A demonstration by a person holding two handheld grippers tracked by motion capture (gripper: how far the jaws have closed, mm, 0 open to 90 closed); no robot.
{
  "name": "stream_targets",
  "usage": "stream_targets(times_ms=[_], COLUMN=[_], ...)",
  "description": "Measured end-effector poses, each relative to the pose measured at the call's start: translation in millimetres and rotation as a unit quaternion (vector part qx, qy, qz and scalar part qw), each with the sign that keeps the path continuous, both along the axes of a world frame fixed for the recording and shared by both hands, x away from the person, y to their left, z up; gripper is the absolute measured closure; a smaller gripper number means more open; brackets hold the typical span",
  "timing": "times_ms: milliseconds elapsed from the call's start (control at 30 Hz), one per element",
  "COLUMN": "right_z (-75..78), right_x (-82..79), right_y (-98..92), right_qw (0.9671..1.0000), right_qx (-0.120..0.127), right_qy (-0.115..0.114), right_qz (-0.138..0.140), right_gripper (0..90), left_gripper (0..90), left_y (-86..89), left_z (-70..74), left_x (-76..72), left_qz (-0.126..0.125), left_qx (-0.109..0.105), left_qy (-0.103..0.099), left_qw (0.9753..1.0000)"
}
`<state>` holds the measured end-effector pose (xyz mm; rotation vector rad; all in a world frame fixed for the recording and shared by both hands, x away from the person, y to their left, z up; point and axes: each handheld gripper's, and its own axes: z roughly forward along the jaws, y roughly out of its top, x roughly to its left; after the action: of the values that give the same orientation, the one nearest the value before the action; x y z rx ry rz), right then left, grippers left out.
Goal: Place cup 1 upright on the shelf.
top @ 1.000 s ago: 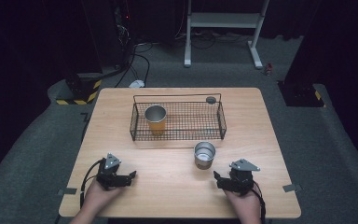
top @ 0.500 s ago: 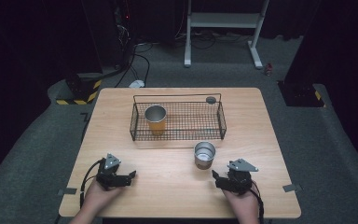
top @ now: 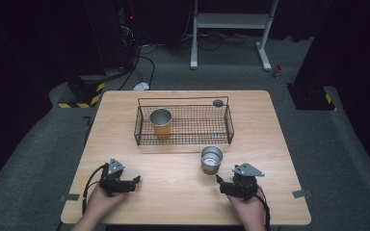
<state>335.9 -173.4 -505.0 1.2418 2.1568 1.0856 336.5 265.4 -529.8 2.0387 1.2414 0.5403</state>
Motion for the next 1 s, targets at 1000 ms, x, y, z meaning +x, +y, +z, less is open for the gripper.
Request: stream_targets(times_ms=[1000], right_z=[4.9], right_x=[19.6], right_y=[24.6], right_qw=[0.9995], right_qx=[0.023], right_qy=[-0.016], right_qz=[0.014], right_gripper=[10.6], left_gripper=[11.6], left_y=[-1.8], left_z=[-0.1], left_x=[-1.8], left_qz=[0.016], left_qx=[-0.001], left_qy=[0.001], left_qw=[0.9999])
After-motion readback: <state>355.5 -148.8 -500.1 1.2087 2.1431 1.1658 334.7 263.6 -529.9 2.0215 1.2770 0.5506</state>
